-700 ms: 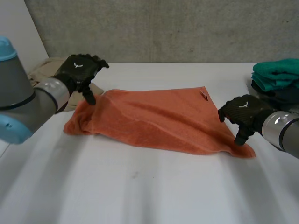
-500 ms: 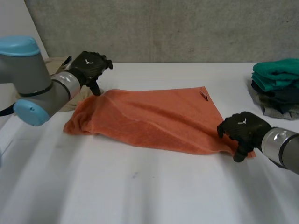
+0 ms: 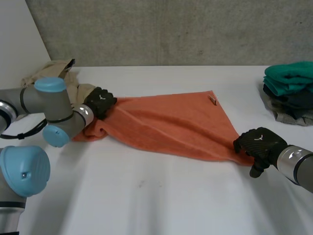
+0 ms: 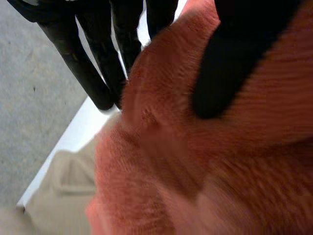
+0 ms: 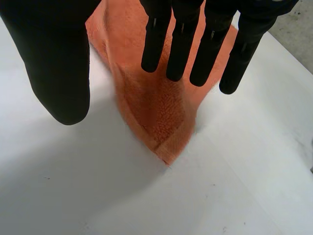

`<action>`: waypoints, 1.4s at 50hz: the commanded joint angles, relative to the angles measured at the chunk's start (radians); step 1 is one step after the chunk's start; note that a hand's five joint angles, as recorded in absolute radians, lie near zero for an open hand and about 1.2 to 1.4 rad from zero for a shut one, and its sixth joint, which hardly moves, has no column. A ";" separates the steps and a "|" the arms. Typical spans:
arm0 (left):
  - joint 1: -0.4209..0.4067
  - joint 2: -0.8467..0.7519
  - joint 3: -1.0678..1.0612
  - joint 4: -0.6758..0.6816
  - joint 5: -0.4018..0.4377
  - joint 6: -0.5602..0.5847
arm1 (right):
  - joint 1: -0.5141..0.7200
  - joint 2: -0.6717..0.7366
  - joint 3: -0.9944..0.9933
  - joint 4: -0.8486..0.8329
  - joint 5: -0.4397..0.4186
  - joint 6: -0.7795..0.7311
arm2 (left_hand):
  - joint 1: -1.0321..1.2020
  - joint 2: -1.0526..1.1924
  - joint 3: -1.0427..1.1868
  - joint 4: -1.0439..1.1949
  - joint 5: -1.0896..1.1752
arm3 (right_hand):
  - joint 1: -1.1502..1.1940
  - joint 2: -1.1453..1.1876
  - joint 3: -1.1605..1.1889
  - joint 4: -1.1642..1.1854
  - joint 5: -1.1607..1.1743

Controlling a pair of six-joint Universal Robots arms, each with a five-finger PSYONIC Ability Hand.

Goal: Fold the laundry.

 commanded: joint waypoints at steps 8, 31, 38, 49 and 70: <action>-0.045 0.405 -0.428 0.341 -0.118 -0.099 | 0.011 0.004 -0.006 -0.017 0.010 0.006 | 0.459 0.459 0.486 0.478 0.493 | 0.032 0.044 0.042 0.040 0.070; -0.015 0.391 -0.582 0.385 -0.058 -0.079 | 0.013 -0.003 -0.001 -0.010 0.009 0.009 | -0.154 -0.155 -0.127 -0.136 -0.121 | 0.032 0.044 0.042 0.040 0.070; -0.012 0.388 -0.576 0.392 -0.061 -0.087 | 0.022 0.003 0.005 -0.010 0.007 0.008 | 0.334 0.333 0.360 0.352 0.367 | 0.032 0.044 0.042 0.040 0.070; -0.002 0.364 -0.530 0.451 -0.088 -0.108 | 0.028 0.001 0.008 -0.010 0.007 0.009 | -0.480 -0.481 -0.453 -0.462 -0.447 | 0.035 0.047 0.045 0.043 0.073; 0.056 0.023 -0.001 0.101 0.042 -0.124 | 0.011 0.044 0.000 -0.018 0.009 -0.004 | -0.117 -0.118 -0.091 -0.099 -0.084 | 0.035 0.047 0.045 0.043 0.073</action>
